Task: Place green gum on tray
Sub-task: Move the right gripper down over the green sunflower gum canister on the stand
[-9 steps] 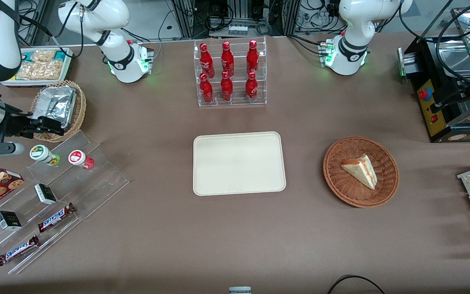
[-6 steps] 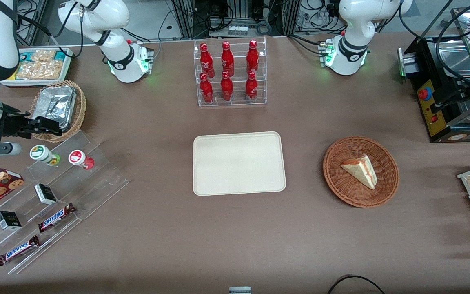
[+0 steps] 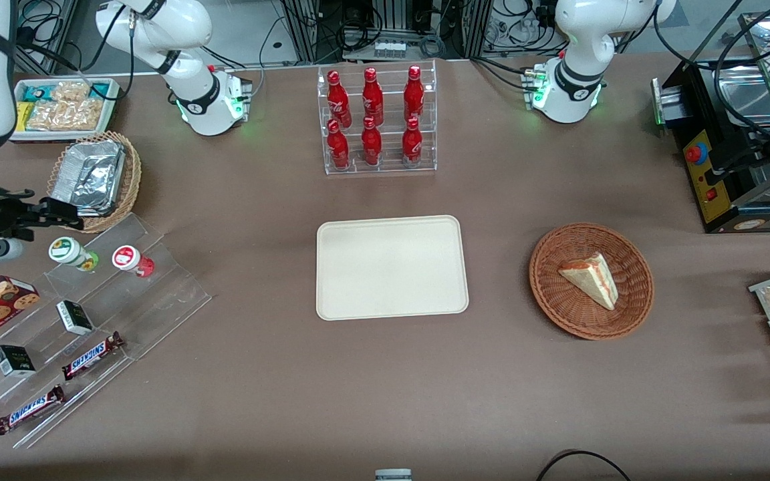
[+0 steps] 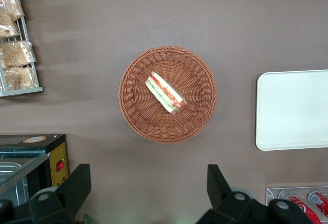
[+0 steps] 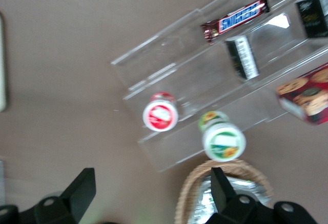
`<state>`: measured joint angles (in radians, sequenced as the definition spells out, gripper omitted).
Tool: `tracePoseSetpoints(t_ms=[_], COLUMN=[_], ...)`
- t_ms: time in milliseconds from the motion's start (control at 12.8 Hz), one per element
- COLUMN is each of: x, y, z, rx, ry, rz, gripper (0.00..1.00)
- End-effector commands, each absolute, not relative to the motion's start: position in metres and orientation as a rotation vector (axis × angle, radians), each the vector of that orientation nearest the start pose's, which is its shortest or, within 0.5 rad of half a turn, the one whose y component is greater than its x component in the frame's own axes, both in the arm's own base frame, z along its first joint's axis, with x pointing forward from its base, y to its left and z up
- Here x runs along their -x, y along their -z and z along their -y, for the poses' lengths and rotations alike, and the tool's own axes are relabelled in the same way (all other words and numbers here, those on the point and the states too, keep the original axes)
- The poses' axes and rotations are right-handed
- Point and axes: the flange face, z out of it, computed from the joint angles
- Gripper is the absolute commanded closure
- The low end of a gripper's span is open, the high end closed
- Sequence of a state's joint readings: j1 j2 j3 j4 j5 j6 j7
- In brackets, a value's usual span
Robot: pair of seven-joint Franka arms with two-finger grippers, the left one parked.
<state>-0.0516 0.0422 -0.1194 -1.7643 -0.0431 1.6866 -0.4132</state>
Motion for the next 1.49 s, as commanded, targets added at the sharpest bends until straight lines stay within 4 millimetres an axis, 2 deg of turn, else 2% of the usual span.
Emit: tracePoseSetpoints(t_ms=[0, 314, 392, 627, 784, 1098, 1412], x=[-0.55, -0.544, -0.54, -0.531, -0.524, -0.517, -0.5], y=[-0.505, -0.485, -0.475, -0.444, -0.425, -0.41, -0.385], z=[0.12, 0.145, 0.159, 0.172, 0.177, 0.176, 0.178], rx=[3.131, 3.072, 3.058, 3.032, 3.021, 3.012, 3.026], ry=[-0.186, -0.107, -0.08, -0.007, 0.018, 0.026, 0.058], rz=[0.673, 0.9, 0.906, 0.941, 0.928, 0.902, 0.878], gripper=[0.0, 0.0, 0.0, 0.0, 0.0, 0.0, 0.0])
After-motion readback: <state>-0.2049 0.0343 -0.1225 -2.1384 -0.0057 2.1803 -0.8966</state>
